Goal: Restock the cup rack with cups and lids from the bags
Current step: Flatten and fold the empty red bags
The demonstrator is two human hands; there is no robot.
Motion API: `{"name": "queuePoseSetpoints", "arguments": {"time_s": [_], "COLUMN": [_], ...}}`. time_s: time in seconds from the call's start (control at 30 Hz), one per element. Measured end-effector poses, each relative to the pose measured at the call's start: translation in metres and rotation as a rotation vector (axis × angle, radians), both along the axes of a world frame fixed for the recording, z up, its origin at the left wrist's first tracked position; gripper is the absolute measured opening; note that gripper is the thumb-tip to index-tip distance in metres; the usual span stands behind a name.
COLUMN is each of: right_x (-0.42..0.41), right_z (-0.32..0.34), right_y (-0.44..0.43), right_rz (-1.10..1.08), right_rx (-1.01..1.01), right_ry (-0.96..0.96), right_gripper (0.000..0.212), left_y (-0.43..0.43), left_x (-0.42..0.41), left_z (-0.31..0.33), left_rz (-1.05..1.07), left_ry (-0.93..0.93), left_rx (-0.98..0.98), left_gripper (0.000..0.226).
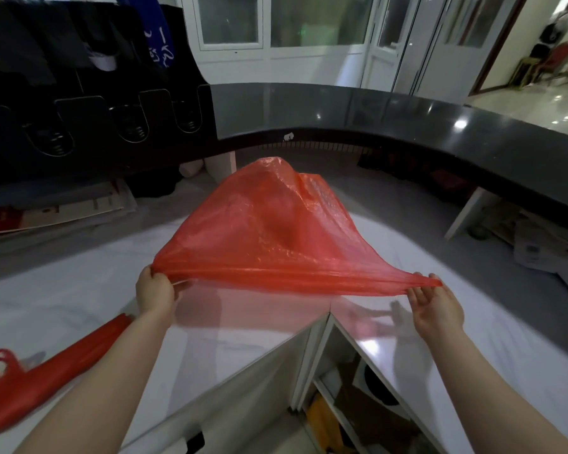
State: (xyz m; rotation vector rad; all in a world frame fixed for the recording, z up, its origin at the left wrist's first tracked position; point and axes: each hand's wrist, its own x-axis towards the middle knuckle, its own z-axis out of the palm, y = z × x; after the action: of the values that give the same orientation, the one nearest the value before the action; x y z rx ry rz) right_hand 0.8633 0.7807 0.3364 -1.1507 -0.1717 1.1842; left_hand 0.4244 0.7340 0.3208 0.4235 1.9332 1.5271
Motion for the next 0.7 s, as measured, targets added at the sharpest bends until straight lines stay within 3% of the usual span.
{"name": "queuePoseSetpoints", "arguments": {"time_s": [0.17, 0.23, 0.3, 0.4, 0.47, 0.5, 0.57, 0.7], "right_x": [0.0, -0.009, -0.018, -0.03, -0.037, -0.041, -0.048, -0.066], "right_z": [-0.005, -0.006, -0.006, 0.002, 0.011, 0.013, 0.013, 0.02], "right_y": [-0.011, -0.018, -0.024, -0.033, -0.04, -0.043, -0.044, -0.04], "right_rz": [0.048, 0.102, 0.196, 0.457, 0.794, 0.946, 1.049, 0.926], "right_rx": [-0.183, -0.283, -0.343, -0.345, -0.351, -0.336, -0.235, 0.004], "right_ry": [-0.098, -0.169, -0.25, -0.302, -0.348, -0.368, -0.352, -0.309], "right_gripper": [0.023, 0.007, 0.016, 0.016, 0.009, 0.015, 0.03, 0.034], "left_y": [-0.006, -0.009, -0.013, -0.018, -0.022, -0.024, -0.027, -0.035], "left_x": [0.005, 0.009, 0.012, 0.009, 0.006, 0.005, 0.005, 0.001], "left_z": [-0.005, -0.009, -0.013, -0.017, -0.018, -0.018, -0.019, -0.013], "left_rz": [-0.158, -0.198, -0.241, -0.289, -0.295, -0.314, -0.377, -0.344], "left_ry": [0.267, 0.287, 0.257, 0.15, 0.093, 0.071, 0.03, 0.03], "left_rx": [-0.037, -0.022, 0.003, 0.031, 0.039, 0.034, 0.003, -0.001], "left_gripper": [0.027, 0.03, 0.036, 0.038, 0.037, 0.038, 0.044, 0.045]}}
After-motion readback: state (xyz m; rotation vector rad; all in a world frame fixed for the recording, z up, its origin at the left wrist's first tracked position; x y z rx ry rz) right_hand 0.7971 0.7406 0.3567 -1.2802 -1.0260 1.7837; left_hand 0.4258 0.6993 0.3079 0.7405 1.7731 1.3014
